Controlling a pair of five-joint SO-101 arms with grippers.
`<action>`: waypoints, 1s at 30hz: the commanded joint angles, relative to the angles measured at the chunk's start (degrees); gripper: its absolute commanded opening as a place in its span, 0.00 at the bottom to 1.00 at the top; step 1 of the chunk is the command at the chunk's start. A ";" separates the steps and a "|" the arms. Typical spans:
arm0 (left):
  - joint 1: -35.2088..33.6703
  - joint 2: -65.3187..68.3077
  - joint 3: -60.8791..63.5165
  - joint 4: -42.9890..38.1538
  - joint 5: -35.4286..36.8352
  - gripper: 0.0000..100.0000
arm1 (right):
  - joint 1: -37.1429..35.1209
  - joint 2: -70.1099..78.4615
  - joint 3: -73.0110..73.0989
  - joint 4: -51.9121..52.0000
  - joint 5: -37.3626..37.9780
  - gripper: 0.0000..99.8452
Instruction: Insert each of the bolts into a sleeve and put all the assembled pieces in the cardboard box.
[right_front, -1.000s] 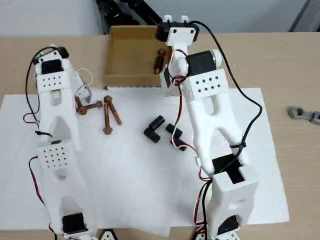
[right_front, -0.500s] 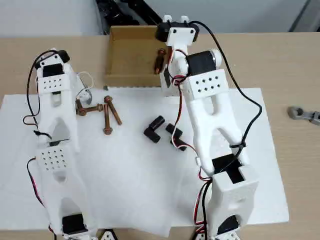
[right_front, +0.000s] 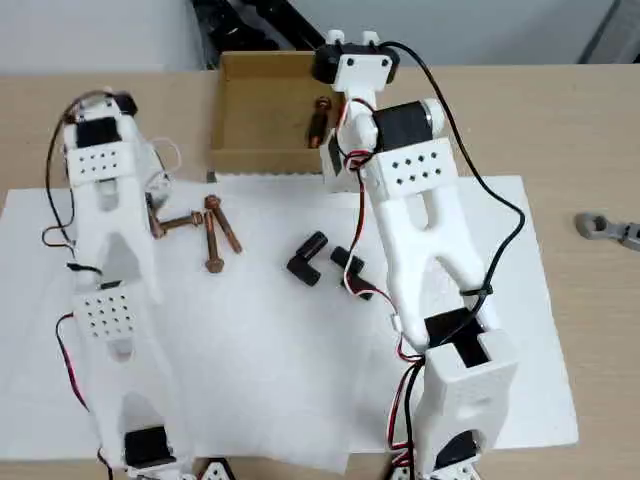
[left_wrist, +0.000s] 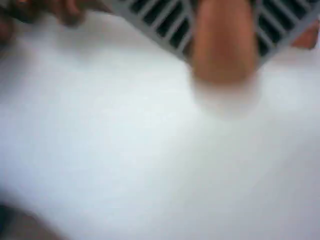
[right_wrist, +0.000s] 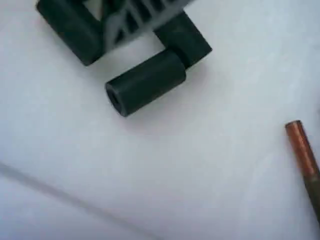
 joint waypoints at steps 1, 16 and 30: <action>0.70 -1.49 -2.68 1.93 -3.16 0.01 | 0.22 -4.26 -2.20 0.31 -0.18 0.18; 0.09 -20.48 20.44 1.93 -35.78 0.01 | 0.22 -4.26 -2.29 0.31 -0.18 0.18; -0.35 -30.86 50.86 1.76 -46.59 0.01 | 0.13 -4.26 -2.29 0.31 -0.53 0.18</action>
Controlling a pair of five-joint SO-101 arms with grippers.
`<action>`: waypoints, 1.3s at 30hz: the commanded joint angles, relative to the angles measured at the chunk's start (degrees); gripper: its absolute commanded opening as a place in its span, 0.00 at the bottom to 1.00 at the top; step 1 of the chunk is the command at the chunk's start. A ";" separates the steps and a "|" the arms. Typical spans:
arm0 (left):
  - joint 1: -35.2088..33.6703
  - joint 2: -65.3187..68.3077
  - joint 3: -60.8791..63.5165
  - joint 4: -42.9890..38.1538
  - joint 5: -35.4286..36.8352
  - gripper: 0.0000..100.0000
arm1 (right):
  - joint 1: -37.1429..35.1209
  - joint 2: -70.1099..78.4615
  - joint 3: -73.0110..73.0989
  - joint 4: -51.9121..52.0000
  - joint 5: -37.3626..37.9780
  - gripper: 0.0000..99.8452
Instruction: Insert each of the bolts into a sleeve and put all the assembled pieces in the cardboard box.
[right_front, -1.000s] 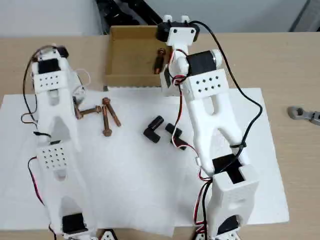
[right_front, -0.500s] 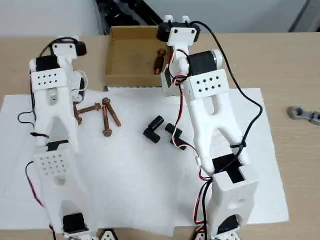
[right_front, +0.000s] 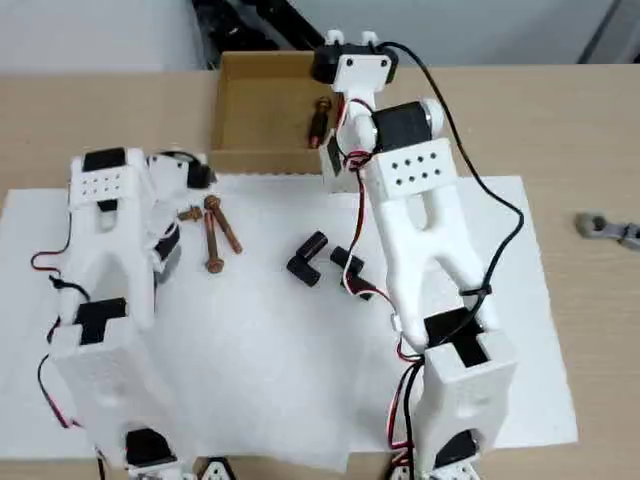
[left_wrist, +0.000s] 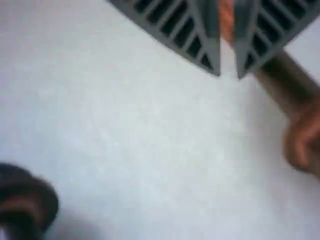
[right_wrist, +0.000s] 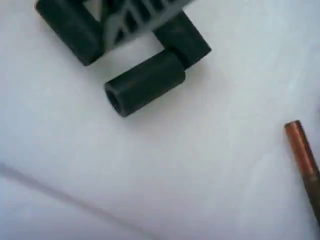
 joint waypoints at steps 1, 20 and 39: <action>-1.23 -4.04 1.36 1.41 -1.14 0.01 | 0.13 -4.26 -2.29 0.31 -0.53 0.18; -2.02 -11.96 1.27 -11.43 13.36 0.11 | 0.57 -7.25 0.44 1.19 -0.09 0.18; -2.37 -26.46 31.16 -29.71 15.82 0.17 | 0.57 -42.07 45.45 -1.19 -0.18 0.18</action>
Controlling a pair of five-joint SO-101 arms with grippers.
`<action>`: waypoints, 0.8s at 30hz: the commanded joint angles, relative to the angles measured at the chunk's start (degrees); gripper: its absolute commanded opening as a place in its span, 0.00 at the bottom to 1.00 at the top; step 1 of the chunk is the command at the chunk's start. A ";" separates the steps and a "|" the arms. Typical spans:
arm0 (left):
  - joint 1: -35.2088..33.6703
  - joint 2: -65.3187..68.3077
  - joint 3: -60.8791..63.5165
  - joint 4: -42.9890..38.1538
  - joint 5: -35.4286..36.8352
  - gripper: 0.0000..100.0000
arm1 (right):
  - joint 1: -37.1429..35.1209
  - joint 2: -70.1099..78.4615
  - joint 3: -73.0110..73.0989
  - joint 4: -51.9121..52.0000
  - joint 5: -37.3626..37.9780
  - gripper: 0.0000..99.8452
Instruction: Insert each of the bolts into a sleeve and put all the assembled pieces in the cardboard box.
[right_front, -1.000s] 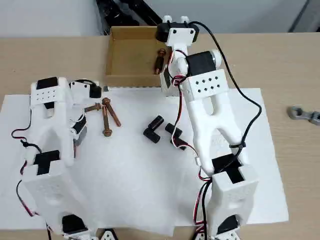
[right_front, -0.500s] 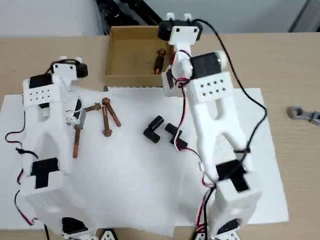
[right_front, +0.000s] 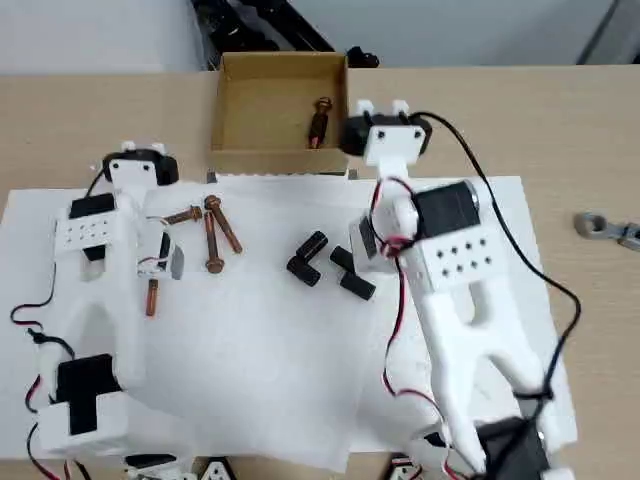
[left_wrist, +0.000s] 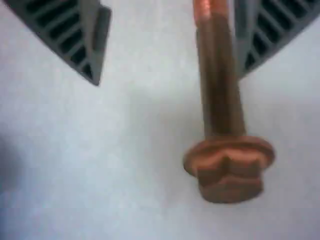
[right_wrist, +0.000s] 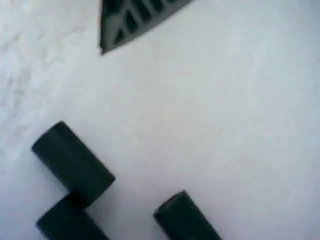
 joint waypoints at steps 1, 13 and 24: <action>-0.26 -2.46 1.80 -3.96 0.70 0.17 | 0.57 -4.44 2.29 -1.71 -0.18 0.18; -0.44 11.60 -2.86 -7.38 2.81 0.17 | 0.40 -4.97 3.34 -1.36 -0.44 0.18; -4.57 14.15 -5.49 -1.14 2.29 0.01 | 0.31 -4.88 3.34 -1.36 -0.44 0.18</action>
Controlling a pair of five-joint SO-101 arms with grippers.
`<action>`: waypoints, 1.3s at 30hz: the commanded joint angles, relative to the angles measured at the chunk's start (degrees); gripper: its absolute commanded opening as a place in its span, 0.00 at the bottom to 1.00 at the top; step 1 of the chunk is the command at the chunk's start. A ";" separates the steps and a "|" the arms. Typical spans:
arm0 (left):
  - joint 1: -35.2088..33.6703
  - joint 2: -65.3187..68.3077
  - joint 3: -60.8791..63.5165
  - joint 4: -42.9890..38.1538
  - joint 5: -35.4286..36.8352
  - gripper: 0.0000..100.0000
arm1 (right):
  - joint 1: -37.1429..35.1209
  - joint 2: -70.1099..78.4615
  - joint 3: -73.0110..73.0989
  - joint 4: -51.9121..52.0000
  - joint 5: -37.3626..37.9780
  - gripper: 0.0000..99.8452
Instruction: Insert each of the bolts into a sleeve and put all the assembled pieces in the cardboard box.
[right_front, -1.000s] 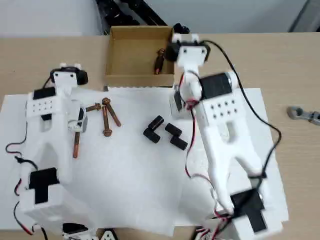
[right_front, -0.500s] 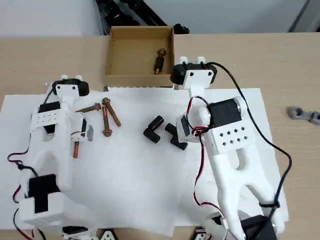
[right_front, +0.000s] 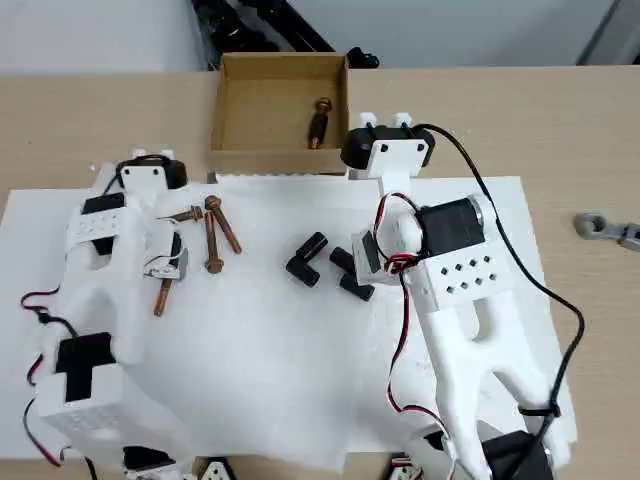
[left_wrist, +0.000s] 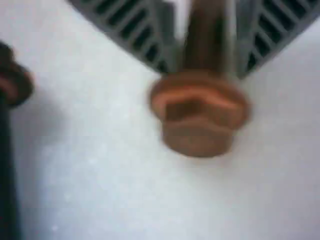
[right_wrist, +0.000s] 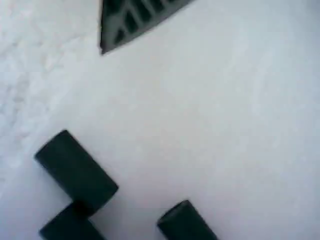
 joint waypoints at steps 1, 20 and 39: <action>-4.22 2.64 -0.22 0.97 -0.35 0.01 | 0.31 -1.89 -0.26 -0.13 -0.44 0.18; -3.69 -3.78 -13.93 10.55 -1.32 0.01 | 0.22 -0.13 -0.18 0.04 -4.40 0.18; -0.18 -40.88 -13.85 26.64 -1.32 0.01 | -10.51 17.36 -0.62 -11.21 14.68 0.18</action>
